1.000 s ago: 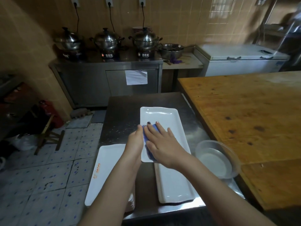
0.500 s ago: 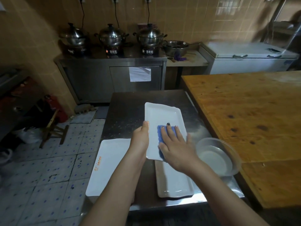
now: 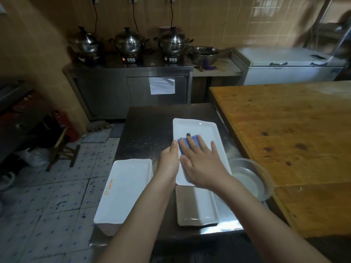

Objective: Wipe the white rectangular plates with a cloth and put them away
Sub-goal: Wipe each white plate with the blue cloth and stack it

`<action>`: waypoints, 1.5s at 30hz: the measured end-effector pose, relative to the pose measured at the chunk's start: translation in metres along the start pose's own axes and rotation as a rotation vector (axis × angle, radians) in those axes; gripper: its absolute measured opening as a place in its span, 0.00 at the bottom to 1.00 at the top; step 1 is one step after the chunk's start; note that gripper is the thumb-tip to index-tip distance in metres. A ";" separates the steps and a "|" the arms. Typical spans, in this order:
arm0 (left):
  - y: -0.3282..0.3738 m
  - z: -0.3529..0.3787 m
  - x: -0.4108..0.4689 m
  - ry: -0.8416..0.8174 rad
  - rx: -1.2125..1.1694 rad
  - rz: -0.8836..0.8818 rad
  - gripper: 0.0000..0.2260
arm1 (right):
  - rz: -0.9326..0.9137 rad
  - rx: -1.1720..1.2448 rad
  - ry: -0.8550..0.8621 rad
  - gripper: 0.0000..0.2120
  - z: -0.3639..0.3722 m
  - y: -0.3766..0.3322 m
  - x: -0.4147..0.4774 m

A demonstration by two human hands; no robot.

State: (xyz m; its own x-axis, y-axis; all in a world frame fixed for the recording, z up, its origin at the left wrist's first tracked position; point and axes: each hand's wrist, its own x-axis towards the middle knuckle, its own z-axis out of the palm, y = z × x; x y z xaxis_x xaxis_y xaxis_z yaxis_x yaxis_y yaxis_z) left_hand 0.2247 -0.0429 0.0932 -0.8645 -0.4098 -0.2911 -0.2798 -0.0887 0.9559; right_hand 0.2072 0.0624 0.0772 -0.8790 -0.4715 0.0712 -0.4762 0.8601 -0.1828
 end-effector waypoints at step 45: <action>-0.052 0.017 -0.046 0.097 -0.087 -0.025 0.17 | 0.470 1.200 -0.120 0.06 -0.013 0.045 -0.053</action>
State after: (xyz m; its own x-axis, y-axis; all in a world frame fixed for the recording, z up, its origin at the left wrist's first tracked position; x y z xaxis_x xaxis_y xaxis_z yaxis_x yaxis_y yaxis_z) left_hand 0.2722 -0.0040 0.0567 -0.8123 -0.4916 -0.3140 -0.2602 -0.1764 0.9493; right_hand 0.2318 0.1286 0.0777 -0.9174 -0.2417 -0.3162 0.2509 0.2656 -0.9309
